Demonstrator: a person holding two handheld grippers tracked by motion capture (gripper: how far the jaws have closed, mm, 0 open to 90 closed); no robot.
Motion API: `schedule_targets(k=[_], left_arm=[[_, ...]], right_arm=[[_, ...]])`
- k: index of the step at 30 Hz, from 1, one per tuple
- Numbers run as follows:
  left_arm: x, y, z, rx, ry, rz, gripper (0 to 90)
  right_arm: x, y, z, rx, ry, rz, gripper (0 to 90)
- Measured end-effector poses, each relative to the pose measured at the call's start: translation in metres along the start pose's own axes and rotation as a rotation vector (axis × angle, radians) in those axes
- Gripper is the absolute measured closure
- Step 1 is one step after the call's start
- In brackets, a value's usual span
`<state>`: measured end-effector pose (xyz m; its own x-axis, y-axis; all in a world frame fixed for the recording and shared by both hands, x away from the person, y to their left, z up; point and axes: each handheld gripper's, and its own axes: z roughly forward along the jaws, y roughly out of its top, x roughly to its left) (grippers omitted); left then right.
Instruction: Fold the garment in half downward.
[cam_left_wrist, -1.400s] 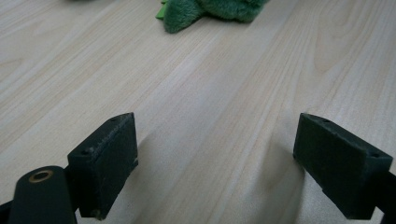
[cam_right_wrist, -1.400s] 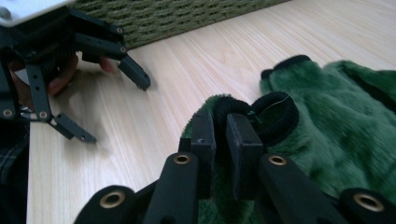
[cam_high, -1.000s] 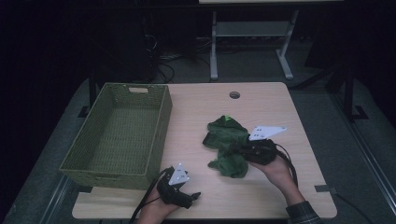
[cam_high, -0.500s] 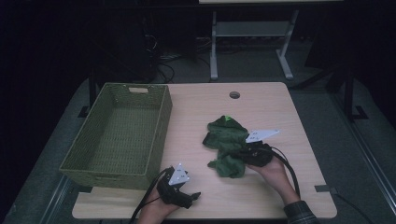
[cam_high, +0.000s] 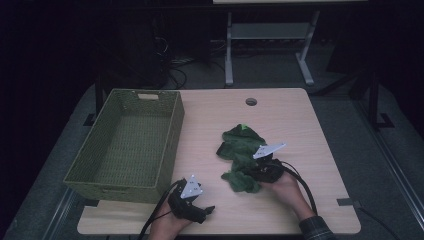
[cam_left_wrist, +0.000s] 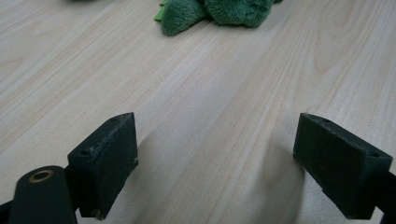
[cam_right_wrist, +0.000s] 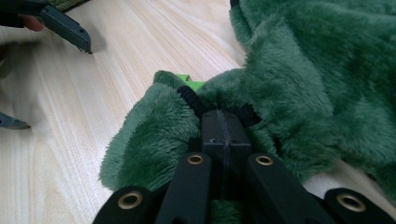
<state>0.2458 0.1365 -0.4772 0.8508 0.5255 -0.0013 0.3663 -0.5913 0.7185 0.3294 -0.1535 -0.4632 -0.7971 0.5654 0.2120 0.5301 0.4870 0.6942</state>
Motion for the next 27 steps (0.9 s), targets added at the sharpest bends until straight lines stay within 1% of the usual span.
schedule_targets(k=[3, 7, 8, 10, 12, 14, 15, 16, 19, 22, 23, 25, 26, 27], left_arm=[[0.001, 0.000, 0.000, 0.004, -0.004, 0.004, 13.3], [0.001, 0.001, 0.000, 0.001, -0.001, 0.003, 13.6], [0.001, 0.001, 0.001, 0.000, -0.002, 0.007, 13.6], [0.002, 0.002, 0.002, 0.001, -0.007, 0.005, 13.5], [0.002, 0.004, 0.002, -0.001, -0.016, -0.002, 13.8], [0.003, 0.008, 0.004, 0.008, -0.029, -0.007, 13.9], [0.002, 0.012, 0.003, 0.008, -0.030, -0.003, 13.9], [0.003, 0.013, 0.003, 0.003, -0.031, 0.003, 14.1], [0.004, 0.022, 0.002, 0.003, -0.038, 0.002, 14.2], [0.007, 0.029, 0.002, -0.001, -0.046, -0.008, 14.2], [0.007, 0.031, 0.003, -0.003, -0.048, -0.013, 14.2], [0.009, 0.036, 0.004, 0.002, -0.052, -0.011, 14.2], [0.010, 0.038, 0.005, 0.006, -0.055, -0.013, 14.7], [0.011, 0.040, 0.005, 0.004, -0.057, -0.015, 14.7]], right_arm=[[0.000, -0.001, 0.000, -0.001, -0.003, 0.013, 90.0], [0.001, -0.001, -0.002, -0.013, -0.007, 0.012, 89.8], [0.001, -0.001, -0.003, -0.021, -0.007, 0.009, 88.7], [0.000, 0.001, -0.010, -0.044, -0.013, 0.006, 83.4], [-0.001, 0.001, -0.015, -0.061, -0.017, 0.019, 80.3], [-0.004, 0.002, -0.020, -0.079, -0.017, 0.012, 76.7], [-0.004, 0.002, -0.021, -0.080, -0.020, 0.017, 75.0], [-0.005, 0.002, -0.023, -0.078, -0.020, 0.013, 73.3], [-0.005, 0.003, -0.027, -0.081, -0.035, 0.012, 70.6], [-0.007, 0.003, -0.031, -0.101, -0.044, 0.006, 68.2], [-0.008, 0.004, -0.032, -0.105, -0.046, 0.014, 67.1], [-0.010, 0.004, -0.034, -0.113, -0.053, 0.025, 65.2], [-0.010, 0.006, -0.036, -0.095, -0.049, 0.034, 63.1], [-0.011, 0.007, -0.037, -0.093, -0.052, 0.031, 62.2]])
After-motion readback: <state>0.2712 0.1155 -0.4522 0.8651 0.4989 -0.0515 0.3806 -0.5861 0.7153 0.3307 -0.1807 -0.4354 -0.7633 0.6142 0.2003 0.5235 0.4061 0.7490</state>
